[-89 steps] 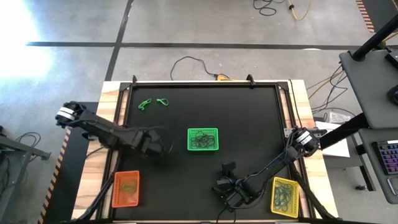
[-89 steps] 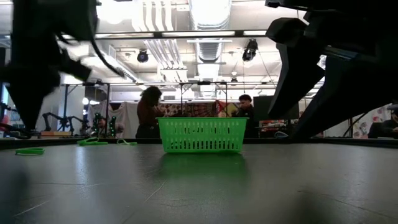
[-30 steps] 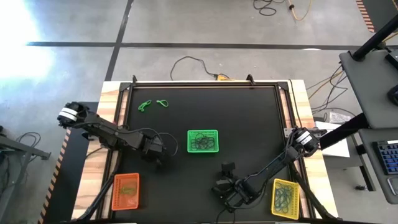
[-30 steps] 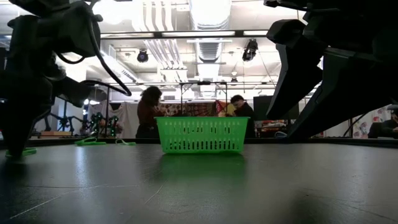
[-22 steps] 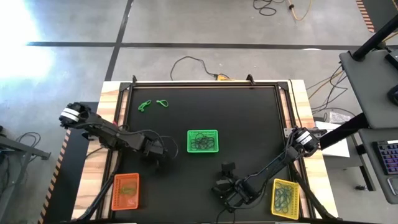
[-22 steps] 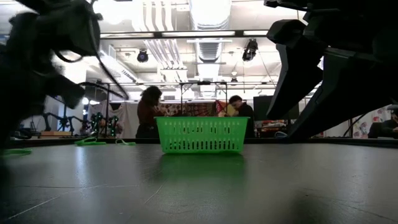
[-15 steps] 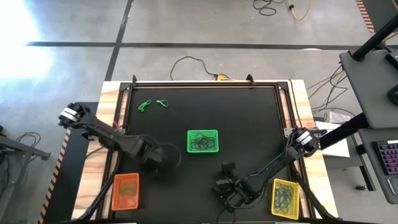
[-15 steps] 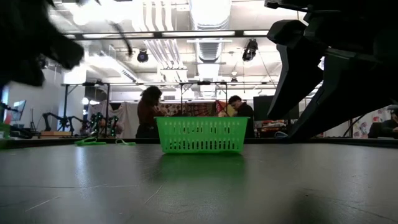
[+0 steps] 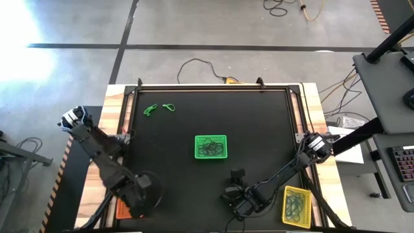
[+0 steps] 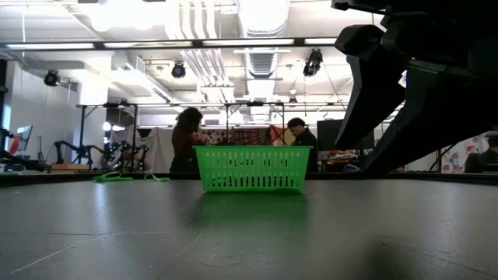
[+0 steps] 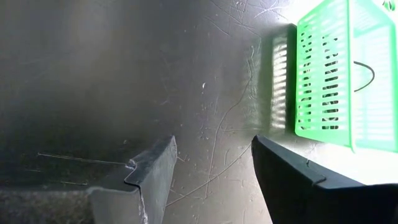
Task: Sort rubber bands into baskets
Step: Put the green rubber band into the orange basket
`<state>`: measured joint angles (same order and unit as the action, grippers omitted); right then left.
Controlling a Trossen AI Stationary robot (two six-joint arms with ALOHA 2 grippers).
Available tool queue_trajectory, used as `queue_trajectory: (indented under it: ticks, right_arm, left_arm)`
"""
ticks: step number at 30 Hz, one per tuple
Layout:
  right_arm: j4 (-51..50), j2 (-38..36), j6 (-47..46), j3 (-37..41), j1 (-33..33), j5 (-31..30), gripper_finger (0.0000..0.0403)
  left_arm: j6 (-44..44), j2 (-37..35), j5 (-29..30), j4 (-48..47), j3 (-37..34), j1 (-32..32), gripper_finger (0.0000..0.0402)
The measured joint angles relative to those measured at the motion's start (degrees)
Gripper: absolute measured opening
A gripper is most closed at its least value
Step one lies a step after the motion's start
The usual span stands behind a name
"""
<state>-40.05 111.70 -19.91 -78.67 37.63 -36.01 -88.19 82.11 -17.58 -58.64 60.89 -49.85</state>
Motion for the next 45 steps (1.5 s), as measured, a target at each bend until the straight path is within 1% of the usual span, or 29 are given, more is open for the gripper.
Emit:
queue_trajectory:
  ticks: [3,6,10,14,19,23,27,29,33,37,39,40,43,45]
  right_arm:
    - [0.02,0.0,0.47,0.0,0.0,-0.02,0.0206]
    - [-0.15,0.0,0.92,0.0,-0.02,-0.02,0.0206]
    - [-0.14,0.0,2.63,0.0,-0.03,-0.02,0.0206]
    - [-0.13,0.02,3.0,0.0,-0.15,-0.04,0.0206]
    - [-0.15,0.02,3.29,0.0,-0.15,-0.04,0.0206]
    - [-0.15,0.02,3.25,0.0,-0.15,-0.04,0.0206]
    - [-0.15,0.02,2.51,0.0,-0.15,-0.02,0.0206]
    - [-0.15,0.02,2.24,0.0,-0.15,-0.02,0.0206]
    - [-0.15,0.02,2.12,0.0,-0.15,-0.03,0.0206]
    - [-0.15,0.02,2.94,0.0,-0.15,-0.04,0.0206]
    - [-0.13,0.02,3.27,0.0,-0.16,-0.04,0.0206]
    - [-0.11,0.02,3.45,0.0,-0.18,-0.04,0.0206]
    - [0.04,0.02,3.94,0.0,-0.41,-0.07,0.0206]
    - [0.07,0.02,3.94,0.0,-0.55,-0.07,0.0206]
  left_arm:
    - [-8.11,0.02,-0.26,2.32,-2.82,-3.46,0.0]
    - [-11.73,0.04,-1.77,3.6,-5.81,-5.1,0.0]
    - [-11.55,0.11,-0.69,5.18,-9.14,-5.03,0.0]
    - [-10.09,0.11,1.81,5.32,-12.22,-4.98,0.0]
    - [-9.9,0.11,2.01,5.87,-14.39,-4.91,0.0004]
    - [-9.98,0.11,2.59,8.46,-14.44,-4.87,0.003]
    - [-9.25,0.11,7.57,10.48,-13.48,-4.85,0.0063]
    - [-8.76,0.11,8.13,10.34,-13.15,-4.79,0.0078]
    - [-8.25,-0.02,8.07,7.43,-11.68,-4.78,0.0101]
    - [-4.78,-0.24,8.31,1.42,-7.24,-3.23,0.0114]
    - [-1.69,-0.27,10.89,-4.33,-3.88,-1.69,0.0115]
    - [-0.08,-0.31,13.44,-7.61,-2.24,-0.69,0.0115]
    - [5.13,-0.38,24.83,-17.84,2.46,3.36,0.0116]
    - [8.4,-0.84,32.54,-22.54,4.57,6.97,0.0116]
